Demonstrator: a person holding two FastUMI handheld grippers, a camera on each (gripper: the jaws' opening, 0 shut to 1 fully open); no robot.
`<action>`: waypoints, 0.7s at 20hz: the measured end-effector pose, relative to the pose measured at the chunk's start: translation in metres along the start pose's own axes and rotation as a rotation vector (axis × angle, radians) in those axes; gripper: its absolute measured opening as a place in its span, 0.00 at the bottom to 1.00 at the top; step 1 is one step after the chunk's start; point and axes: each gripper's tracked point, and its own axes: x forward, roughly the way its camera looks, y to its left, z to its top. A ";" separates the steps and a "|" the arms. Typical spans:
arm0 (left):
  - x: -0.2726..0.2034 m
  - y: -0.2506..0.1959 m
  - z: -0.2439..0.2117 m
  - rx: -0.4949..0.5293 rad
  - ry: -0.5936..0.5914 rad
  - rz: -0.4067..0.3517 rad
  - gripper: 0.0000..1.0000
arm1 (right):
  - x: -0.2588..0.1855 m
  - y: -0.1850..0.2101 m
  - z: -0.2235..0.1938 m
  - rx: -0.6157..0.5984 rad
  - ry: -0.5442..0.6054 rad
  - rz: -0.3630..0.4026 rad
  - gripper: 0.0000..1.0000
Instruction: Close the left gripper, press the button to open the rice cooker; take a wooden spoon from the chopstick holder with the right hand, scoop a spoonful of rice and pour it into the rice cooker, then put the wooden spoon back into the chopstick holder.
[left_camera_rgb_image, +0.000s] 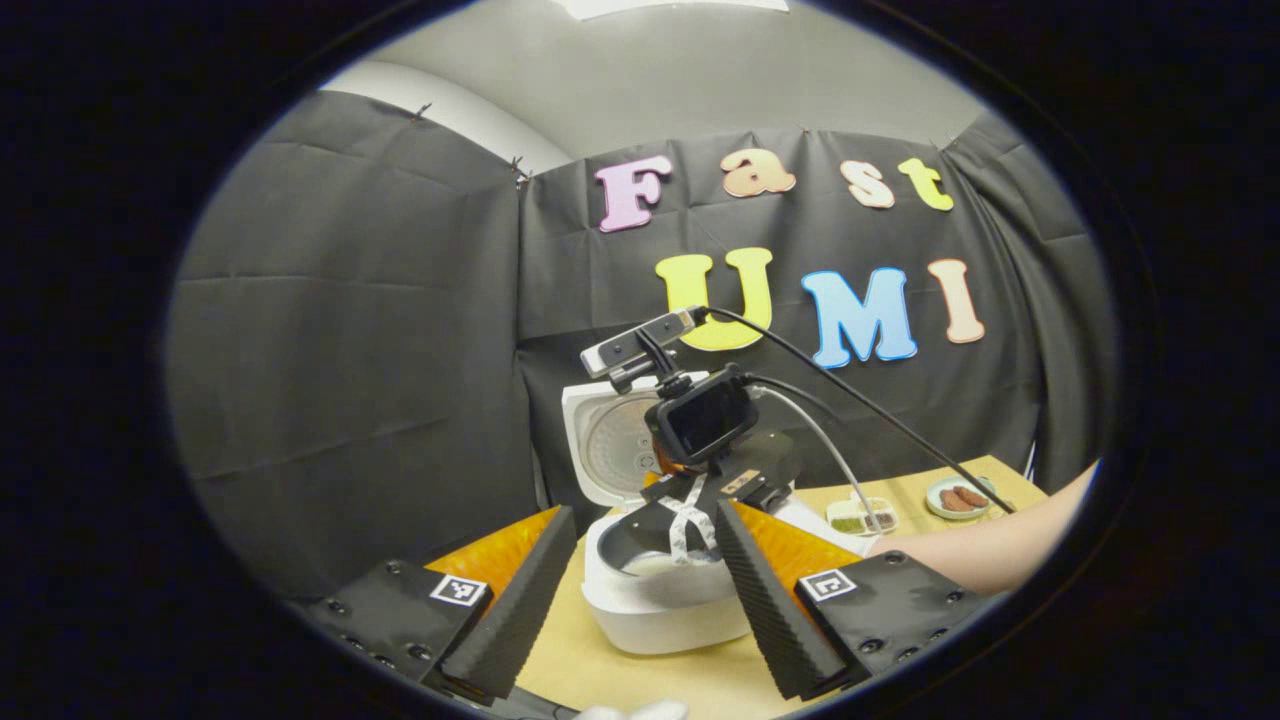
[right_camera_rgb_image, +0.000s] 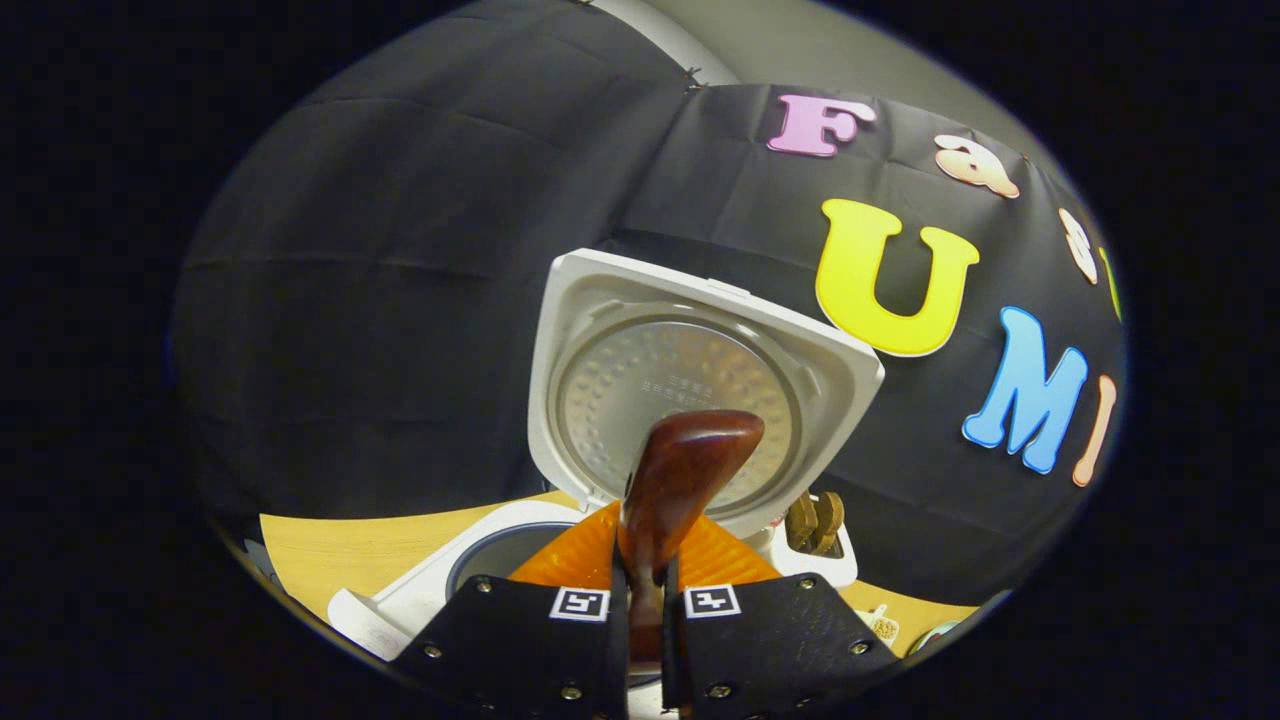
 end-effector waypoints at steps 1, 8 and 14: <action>0.000 0.000 0.001 0.000 -0.001 0.000 0.97 | -0.001 -0.004 -0.003 0.011 0.007 -0.001 0.13; -0.001 0.000 -0.003 -0.027 0.008 -0.010 0.97 | 0.000 -0.031 -0.002 0.374 0.059 0.037 0.13; 0.007 -0.007 0.001 -0.053 0.025 -0.030 0.98 | -0.008 -0.051 0.004 0.894 0.091 0.115 0.13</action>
